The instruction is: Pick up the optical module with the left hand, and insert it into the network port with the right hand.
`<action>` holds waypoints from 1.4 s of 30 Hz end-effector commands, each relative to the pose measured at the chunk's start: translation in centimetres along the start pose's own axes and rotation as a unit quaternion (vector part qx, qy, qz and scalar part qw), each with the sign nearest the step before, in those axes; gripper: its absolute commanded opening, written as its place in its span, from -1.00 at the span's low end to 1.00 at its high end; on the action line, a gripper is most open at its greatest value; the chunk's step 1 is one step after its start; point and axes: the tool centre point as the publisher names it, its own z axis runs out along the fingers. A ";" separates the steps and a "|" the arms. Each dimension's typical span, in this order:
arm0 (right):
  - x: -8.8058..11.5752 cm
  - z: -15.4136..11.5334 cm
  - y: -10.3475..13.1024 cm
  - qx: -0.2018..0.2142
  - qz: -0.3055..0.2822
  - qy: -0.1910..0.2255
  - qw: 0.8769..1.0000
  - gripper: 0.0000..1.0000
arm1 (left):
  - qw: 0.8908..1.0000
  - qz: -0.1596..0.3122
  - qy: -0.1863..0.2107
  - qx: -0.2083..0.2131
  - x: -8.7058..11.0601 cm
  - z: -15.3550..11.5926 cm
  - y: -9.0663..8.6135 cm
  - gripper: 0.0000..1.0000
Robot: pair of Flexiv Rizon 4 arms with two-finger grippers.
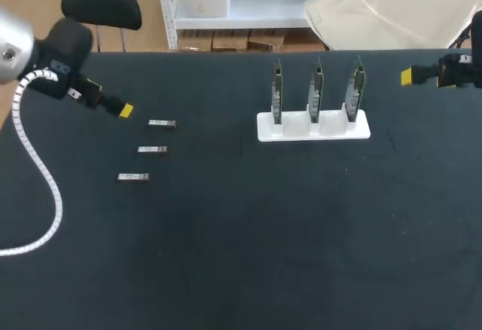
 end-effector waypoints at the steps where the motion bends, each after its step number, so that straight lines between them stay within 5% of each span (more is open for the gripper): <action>1: 0.0 0.0 0.0 0.000 0.000 0.000 1.000 1.00 | 0.998 0.007 0.053 0.046 -1.5 0.1 1.1 1.00; 5: 0.0 0.0 0.0 0.000 0.000 0.000 1.000 1.00 | 0.996 -0.067 0.022 0.058 -2.5 -0.4 1.7 1.00; 25: 0.0 0.0 0.0 0.000 0.000 0.000 1.000 1.00 | 0.996 -0.067 0.022 0.058 -2.5 -0.4 1.7 1.00; 26: 0.0 0.0 0.0 0.000 0.000 0.000 1.000 1.00 | 0.996 -0.059 0.006 0.061 -2.6 -0.7 1.6 1.00; 33: 0.0 0.0 0.0 0.000 0.000 0.000 1.000 1.00 | 0.997 0.047 0.055 0.018 -3.7 -0.6 1.4 1.00; 37: 0.0 0.0 0.0 0.000 0.000 0.000 1.000 1.00 | 0.990 0.123 0.064 0.006 -4.1 -0.1 1.2 1.00; 42: 0.0 0.0 0.0 0.000 0.000 0.000 1.000 1.00 | 0.973 0.219 0.067 0.040 -4.0 1.0 1.3 1.00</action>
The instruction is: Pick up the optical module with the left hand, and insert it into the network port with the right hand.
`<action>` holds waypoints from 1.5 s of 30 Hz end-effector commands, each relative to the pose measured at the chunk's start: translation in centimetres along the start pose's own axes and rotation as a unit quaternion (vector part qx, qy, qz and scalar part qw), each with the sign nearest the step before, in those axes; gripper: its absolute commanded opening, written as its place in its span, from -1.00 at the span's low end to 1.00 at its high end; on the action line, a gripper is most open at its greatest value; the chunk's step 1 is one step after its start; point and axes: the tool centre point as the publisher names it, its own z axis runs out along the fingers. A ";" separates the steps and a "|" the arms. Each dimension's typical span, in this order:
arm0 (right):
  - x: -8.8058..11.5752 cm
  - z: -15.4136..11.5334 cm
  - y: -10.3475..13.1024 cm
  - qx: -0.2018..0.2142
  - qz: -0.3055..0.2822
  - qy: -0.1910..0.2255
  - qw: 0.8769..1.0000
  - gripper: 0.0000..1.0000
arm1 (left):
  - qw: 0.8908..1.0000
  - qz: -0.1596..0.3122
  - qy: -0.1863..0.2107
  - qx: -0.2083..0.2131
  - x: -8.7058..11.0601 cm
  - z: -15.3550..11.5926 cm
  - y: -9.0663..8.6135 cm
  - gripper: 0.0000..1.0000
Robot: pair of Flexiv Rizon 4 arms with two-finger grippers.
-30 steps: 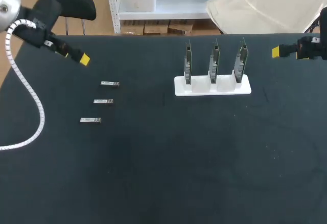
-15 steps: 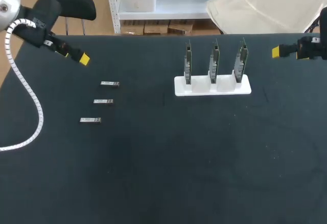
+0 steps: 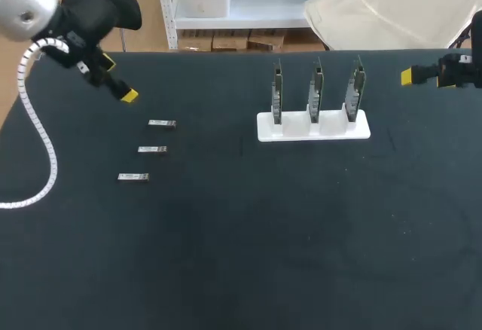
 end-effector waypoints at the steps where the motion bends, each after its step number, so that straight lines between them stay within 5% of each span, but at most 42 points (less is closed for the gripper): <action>1: 0.0 0.0 0.0 0.000 0.000 0.000 1.000 1.00 | 0.996 0.091 0.006 0.022 -0.3 1.2 1.0 1.00; 16: 0.0 0.0 0.0 0.000 0.000 0.000 1.000 1.00 | 0.958 0.260 0.110 0.047 0.9 4.6 2.4 1.00; 21: 0.0 0.0 0.0 0.000 0.000 0.000 1.000 1.00 | 0.952 0.262 0.146 0.058 1.4 6.7 2.4 1.00; 37: 0.0 0.0 0.0 0.000 0.000 0.000 1.000 1.00 | 0.931 0.310 0.173 0.080 1.6 10.0 3.8 1.00; 45: 0.0 0.0 0.0 0.000 0.000 0.000 1.000 1.00 | 0.933 0.301 0.178 0.081 2.3 11.6 3.9 1.00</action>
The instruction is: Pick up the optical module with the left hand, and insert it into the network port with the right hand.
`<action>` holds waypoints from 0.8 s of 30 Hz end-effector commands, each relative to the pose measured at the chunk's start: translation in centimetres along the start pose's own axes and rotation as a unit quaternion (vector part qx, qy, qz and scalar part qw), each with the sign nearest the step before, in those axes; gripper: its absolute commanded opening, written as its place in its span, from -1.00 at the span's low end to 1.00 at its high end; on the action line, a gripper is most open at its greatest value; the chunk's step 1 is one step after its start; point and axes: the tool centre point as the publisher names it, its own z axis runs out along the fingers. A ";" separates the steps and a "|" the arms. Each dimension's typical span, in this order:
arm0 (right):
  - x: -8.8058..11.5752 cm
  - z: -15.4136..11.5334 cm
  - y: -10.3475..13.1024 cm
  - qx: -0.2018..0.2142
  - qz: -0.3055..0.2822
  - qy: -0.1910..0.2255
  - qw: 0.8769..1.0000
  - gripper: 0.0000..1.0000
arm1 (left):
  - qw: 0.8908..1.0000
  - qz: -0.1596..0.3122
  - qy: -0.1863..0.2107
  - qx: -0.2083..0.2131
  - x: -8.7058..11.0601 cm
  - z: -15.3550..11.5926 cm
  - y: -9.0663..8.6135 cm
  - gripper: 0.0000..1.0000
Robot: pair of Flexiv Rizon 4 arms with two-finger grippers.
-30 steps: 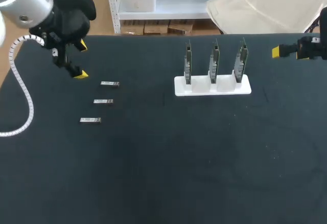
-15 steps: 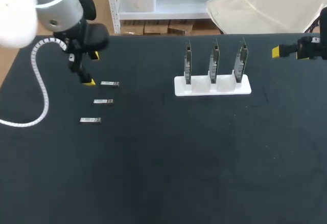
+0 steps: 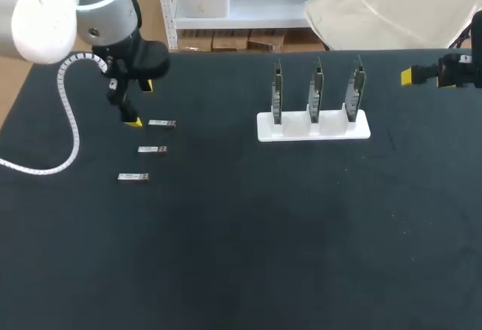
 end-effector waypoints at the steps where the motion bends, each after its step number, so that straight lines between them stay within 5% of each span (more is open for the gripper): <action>1: 0.0 0.0 0.0 0.000 0.000 0.000 1.000 1.00 | 1.000 -0.009 0.010 0.008 -0.4 1.3 0.2 1.00; 24: 0.0 0.0 0.0 0.000 0.000 0.000 1.000 1.00 | 1.000 -0.024 0.009 -0.004 -1.0 3.0 1.1 1.00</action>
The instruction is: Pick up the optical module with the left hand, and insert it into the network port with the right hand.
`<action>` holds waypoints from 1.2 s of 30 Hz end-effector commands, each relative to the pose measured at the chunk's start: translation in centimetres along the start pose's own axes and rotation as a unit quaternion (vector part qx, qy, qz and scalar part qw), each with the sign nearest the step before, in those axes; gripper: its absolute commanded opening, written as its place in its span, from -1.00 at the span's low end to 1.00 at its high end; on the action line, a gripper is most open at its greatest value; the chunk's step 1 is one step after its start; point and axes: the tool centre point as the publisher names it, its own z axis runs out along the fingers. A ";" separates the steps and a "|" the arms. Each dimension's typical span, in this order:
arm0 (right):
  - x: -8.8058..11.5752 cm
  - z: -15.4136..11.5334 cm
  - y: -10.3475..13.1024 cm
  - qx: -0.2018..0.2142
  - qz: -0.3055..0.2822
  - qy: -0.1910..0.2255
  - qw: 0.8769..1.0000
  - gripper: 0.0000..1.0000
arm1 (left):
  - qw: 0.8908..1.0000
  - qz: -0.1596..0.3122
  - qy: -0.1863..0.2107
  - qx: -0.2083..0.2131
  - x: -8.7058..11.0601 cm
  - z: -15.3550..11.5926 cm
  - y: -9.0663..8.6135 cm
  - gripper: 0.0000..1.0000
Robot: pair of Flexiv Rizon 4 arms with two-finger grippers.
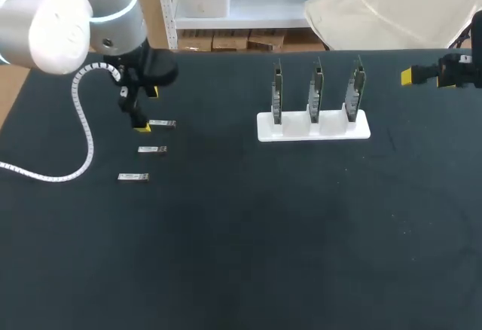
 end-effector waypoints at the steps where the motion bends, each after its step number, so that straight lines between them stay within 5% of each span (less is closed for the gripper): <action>1: 0.0 0.0 0.0 0.000 0.000 0.000 1.000 1.00 | 1.000 0.004 0.005 -0.002 -0.6 0.6 0.3 1.00; 10: 0.0 0.0 0.0 0.000 0.000 0.000 1.000 1.00 | 1.000 0.006 0.014 -0.002 -1.4 1.4 0.3 1.00; 26: 0.0 0.0 0.0 0.000 0.000 0.000 1.000 1.00 | 0.998 -0.046 0.030 0.009 0.8 2.5 0.9 1.00; 36: 0.0 0.0 0.0 0.000 0.000 0.000 1.000 1.00 | 0.999 -0.031 0.031 0.016 -0.2 2.8 0.8 1.00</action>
